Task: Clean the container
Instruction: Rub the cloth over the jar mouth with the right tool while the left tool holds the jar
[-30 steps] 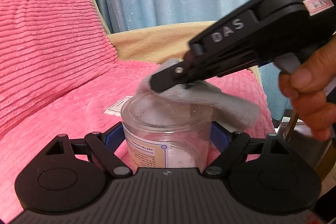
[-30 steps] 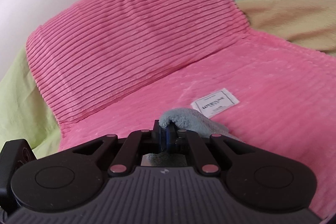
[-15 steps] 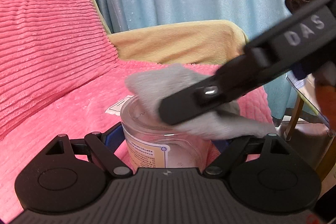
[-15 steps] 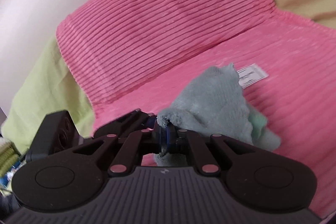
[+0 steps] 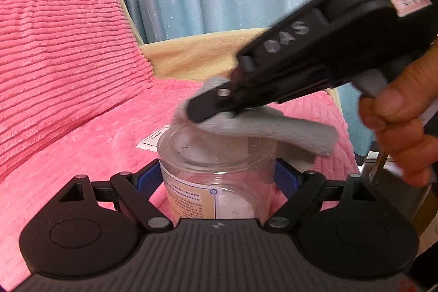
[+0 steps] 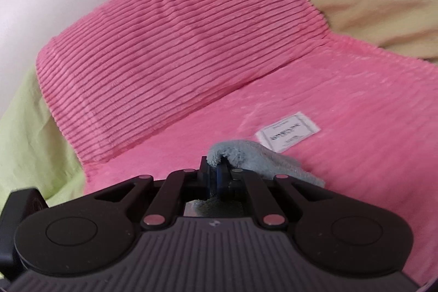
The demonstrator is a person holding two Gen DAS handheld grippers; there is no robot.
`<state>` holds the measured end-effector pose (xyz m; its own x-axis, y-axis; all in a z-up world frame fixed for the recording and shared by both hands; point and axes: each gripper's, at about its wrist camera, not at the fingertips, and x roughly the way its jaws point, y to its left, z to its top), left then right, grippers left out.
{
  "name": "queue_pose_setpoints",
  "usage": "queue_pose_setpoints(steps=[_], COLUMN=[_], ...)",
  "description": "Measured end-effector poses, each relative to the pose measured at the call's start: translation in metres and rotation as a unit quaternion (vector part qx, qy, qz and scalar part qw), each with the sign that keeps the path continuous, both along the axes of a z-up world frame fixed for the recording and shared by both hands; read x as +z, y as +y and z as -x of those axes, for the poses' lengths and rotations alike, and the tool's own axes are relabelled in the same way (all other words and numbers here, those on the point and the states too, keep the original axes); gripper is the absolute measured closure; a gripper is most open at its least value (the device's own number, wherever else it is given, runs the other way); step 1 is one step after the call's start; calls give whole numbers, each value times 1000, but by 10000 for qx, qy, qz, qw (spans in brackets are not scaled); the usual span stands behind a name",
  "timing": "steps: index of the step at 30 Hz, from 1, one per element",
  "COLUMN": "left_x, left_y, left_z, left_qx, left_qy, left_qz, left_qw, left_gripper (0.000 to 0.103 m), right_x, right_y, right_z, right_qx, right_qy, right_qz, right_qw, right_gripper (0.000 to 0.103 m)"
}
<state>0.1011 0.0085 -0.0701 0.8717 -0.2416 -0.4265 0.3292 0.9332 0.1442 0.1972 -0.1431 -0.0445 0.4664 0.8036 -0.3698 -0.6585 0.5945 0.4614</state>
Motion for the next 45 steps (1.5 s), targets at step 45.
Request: queue_pose_setpoints(steps=[45], left_x=[2], left_y=[3], left_z=[-7], left_qx=[85], left_qy=[47], left_qz=[-15], left_qw=[10000], left_gripper=[18], right_x=[5], right_y=[-23], right_z=[4], right_qx=[-529], right_qy=[-165], right_qz=[-199], right_qw=[9983], right_gripper=[101])
